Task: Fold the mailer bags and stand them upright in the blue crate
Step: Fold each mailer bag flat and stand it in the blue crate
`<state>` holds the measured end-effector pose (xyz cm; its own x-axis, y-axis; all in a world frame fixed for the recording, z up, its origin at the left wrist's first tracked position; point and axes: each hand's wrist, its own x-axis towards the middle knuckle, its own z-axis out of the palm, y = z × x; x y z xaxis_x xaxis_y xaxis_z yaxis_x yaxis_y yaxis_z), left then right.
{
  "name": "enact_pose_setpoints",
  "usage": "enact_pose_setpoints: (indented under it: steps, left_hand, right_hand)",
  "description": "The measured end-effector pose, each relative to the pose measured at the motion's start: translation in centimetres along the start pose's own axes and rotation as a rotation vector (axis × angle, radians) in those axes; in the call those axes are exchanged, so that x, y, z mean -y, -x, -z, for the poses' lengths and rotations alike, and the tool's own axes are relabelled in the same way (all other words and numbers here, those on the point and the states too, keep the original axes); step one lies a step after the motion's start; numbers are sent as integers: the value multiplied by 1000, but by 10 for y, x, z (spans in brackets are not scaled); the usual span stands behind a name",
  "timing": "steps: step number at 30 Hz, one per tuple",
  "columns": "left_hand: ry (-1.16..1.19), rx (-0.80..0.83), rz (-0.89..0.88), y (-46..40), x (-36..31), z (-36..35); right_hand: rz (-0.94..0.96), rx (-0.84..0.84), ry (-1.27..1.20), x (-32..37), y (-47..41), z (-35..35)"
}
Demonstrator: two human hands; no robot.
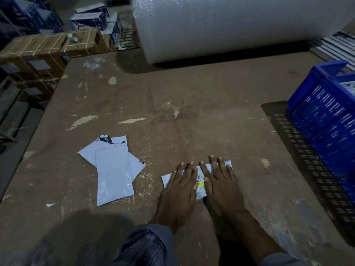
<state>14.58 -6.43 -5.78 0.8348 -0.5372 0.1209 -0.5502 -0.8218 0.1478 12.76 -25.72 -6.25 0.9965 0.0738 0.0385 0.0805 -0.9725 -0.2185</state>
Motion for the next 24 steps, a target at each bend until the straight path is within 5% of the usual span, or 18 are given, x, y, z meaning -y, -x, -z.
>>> enact_pose_setpoints:
  steps: [3, 9, 16, 21, 24]
  left_hand:
    - [-13, 8, 28, -2, 1, 0]
    - [9, 57, 357, -10, -6, -3]
    - [-65, 66, 279, 1, -4, 20]
    - [308, 0, 399, 19, 14, 28]
    - [418, -3, 312, 15, 9, 41]
  right_hand:
    - [-15, 11, -10, 4, 3, 1]
    - [-17, 2, -67, 10, 53, 1]
    - [-32, 92, -37, 5, 27, 21]
    - [-72, 126, 7, -5, 19, 48]
    - [-143, 128, -32, -8, 29, 62]
